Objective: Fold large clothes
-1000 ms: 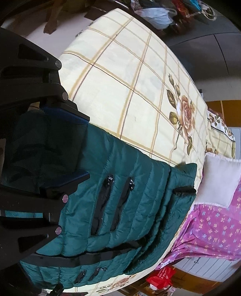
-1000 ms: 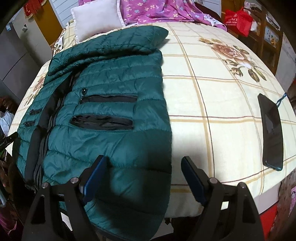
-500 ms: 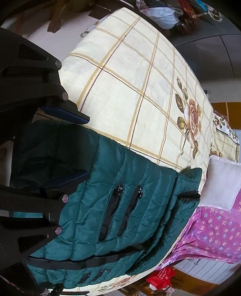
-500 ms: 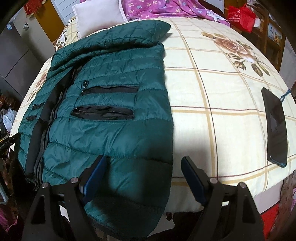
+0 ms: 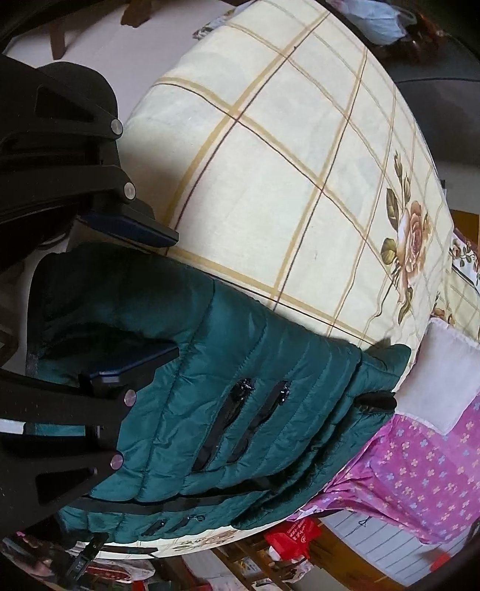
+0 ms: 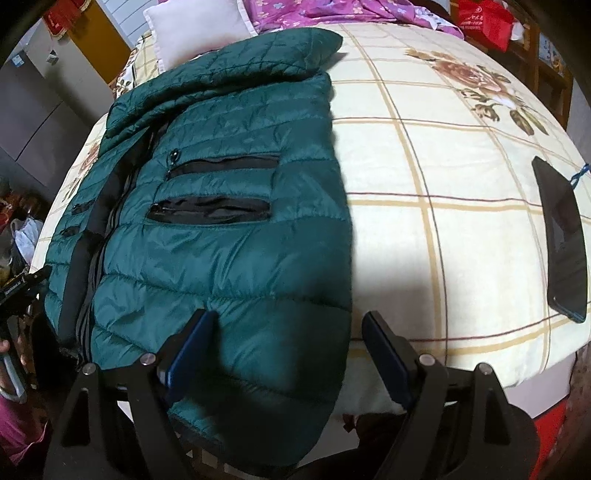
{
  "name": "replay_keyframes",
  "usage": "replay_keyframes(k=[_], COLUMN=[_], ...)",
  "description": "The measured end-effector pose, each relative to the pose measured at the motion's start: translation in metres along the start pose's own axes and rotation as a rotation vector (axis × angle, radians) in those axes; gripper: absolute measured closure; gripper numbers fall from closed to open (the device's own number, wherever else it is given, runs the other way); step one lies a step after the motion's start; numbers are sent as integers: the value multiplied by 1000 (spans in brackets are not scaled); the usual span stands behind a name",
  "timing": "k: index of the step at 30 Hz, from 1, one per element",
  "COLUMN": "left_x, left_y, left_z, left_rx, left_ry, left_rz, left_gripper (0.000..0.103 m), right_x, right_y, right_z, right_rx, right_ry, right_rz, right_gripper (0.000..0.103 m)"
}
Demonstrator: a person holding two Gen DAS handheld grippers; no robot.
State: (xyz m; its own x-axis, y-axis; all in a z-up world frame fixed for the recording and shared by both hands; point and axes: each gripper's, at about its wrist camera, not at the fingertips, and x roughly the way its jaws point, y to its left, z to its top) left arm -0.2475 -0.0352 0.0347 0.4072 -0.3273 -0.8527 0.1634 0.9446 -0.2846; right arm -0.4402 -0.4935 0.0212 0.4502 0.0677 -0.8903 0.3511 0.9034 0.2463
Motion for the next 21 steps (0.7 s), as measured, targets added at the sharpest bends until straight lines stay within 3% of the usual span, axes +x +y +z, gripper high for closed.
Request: replay_keyframes(k=[11, 13, 14, 15, 17, 18, 21], left_x=[7, 7, 5, 2, -9, -14, -29], left_y=[-10, -16, -19, -22, -29, -31, -35], left_z=[-7, -7, -8, -8, -7, -5, 2], left_rx=[38, 72, 89, 110, 143, 146, 140], left_ry=[39, 46, 41, 25, -26, -47, -95], left_rz=[-16, -22, -25, -11, 7, -2, -36], left_gripper=[62, 71, 83, 94, 103, 103, 103], right_x=[0, 0, 0, -1, -8, -13, -27], right_y=[8, 11, 16, 21, 25, 26, 27], right_z=[-5, -9, -10, -11, -10, -7, 0], right_rx=[-66, -79, -114, -154, -166, -166, -169], right_ry=[2, -19, -25, -30, -61, -74, -123], right_rz=[36, 60, 58, 60, 82, 89, 120], right_gripper=[12, 14, 23, 44, 70, 78, 83])
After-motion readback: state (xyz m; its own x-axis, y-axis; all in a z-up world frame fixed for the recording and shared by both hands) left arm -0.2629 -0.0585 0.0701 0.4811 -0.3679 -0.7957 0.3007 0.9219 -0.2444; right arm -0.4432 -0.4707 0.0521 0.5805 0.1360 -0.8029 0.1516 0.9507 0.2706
